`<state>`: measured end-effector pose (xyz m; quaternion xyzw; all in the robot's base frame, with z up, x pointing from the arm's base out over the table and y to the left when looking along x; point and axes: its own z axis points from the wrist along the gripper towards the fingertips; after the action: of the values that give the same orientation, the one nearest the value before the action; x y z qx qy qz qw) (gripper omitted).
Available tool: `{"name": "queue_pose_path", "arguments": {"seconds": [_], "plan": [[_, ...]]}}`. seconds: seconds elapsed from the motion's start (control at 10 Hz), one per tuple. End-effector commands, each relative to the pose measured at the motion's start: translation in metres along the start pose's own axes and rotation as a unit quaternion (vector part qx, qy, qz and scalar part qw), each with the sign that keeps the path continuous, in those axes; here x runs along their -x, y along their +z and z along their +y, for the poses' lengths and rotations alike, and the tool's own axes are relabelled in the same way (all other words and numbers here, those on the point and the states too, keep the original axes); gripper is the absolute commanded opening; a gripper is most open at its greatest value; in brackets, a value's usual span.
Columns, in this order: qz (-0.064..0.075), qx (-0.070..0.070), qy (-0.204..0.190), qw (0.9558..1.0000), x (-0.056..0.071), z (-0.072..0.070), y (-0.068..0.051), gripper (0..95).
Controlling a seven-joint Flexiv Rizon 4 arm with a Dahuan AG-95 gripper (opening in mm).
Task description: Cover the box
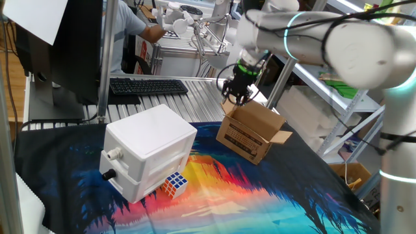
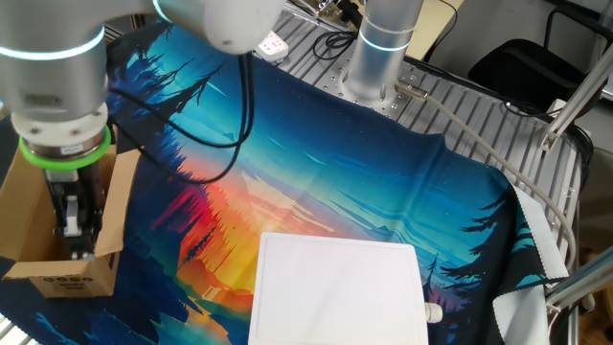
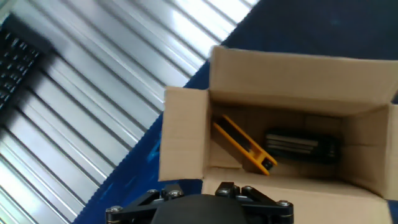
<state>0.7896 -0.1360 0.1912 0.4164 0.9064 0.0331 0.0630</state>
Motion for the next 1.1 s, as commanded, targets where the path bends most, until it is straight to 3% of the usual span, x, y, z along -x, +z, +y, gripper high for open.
{"name": "queue_pose_path", "arguments": {"seconds": [0.1,0.8,1.1], "plan": [[-0.002,0.0,-0.004,1.0,-0.0017,-0.0002,0.001,38.0],[-0.012,0.012,-0.005,0.9998,-0.003,0.0004,0.0057,38.0],[0.008,0.011,0.005,0.9999,-0.0015,-0.0016,0.0061,38.0]]}}
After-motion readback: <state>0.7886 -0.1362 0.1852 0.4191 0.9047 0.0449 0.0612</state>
